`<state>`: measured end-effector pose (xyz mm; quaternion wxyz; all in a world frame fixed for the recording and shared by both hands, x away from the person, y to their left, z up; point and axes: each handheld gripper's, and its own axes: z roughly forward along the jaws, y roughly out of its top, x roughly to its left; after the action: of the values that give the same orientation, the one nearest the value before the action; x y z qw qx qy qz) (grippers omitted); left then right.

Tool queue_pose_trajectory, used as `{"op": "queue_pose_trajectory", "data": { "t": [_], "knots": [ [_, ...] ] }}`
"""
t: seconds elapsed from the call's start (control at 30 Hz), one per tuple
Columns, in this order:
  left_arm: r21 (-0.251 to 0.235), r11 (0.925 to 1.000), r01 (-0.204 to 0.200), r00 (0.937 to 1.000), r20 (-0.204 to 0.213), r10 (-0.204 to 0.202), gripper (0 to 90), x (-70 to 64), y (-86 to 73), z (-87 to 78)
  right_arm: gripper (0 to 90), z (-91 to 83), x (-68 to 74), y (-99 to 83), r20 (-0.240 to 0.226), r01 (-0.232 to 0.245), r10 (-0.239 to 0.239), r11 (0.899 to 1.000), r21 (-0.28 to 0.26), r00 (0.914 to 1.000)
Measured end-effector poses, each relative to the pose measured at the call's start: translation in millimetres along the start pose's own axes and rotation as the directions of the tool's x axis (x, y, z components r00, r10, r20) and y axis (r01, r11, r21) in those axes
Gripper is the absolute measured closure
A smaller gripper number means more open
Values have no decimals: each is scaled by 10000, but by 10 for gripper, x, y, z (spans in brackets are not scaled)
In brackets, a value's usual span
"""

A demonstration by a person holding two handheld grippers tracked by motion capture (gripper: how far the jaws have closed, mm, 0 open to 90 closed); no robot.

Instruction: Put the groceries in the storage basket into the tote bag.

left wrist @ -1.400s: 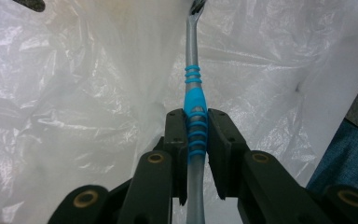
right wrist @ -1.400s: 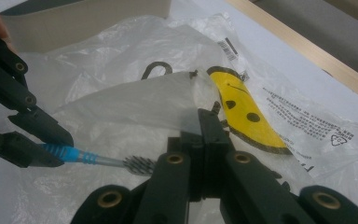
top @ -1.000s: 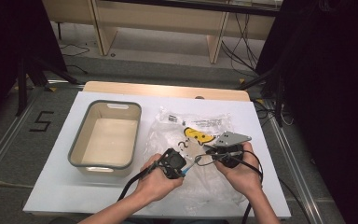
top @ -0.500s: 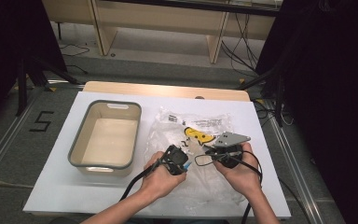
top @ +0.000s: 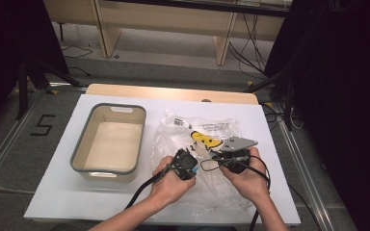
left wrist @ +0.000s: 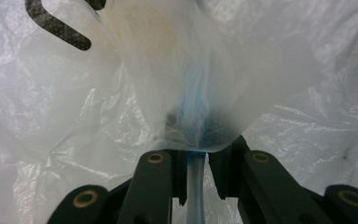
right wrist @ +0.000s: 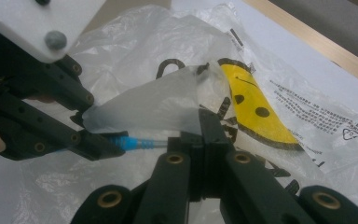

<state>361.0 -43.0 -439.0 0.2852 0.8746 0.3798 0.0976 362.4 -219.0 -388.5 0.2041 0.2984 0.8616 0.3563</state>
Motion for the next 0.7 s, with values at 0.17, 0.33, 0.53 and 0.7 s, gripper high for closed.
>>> {"op": "queue_pose_trajectory", "data": {
  "t": [0.17, 0.33, 0.53, 0.7],
  "knots": [
    [-39, 10000, 26, 10000, -6, -26, 780, -18, 11, 45, 900, 5, -7, -7, 16, -32, 32, 10000, 38, 10000],
    [-236, 9997, -14, 10000, -93, 12, 780, -14, 14, 61, 900, 15, -13, -18, -19, -65, 65, 9999, 135, 10000],
    [-322, 9995, -18, 9999, -163, 13, 779, -9, 7, 87, 900, 15, -10, -17, -32, -129, 129, 9998, 118, 9999],
    [-216, 9992, 333, 9994, -62, -334, 779, -11, 12, 103, 900, 21, -18, -19, -11, -81, 82, 9999, 152, 10000]
  ]
}}
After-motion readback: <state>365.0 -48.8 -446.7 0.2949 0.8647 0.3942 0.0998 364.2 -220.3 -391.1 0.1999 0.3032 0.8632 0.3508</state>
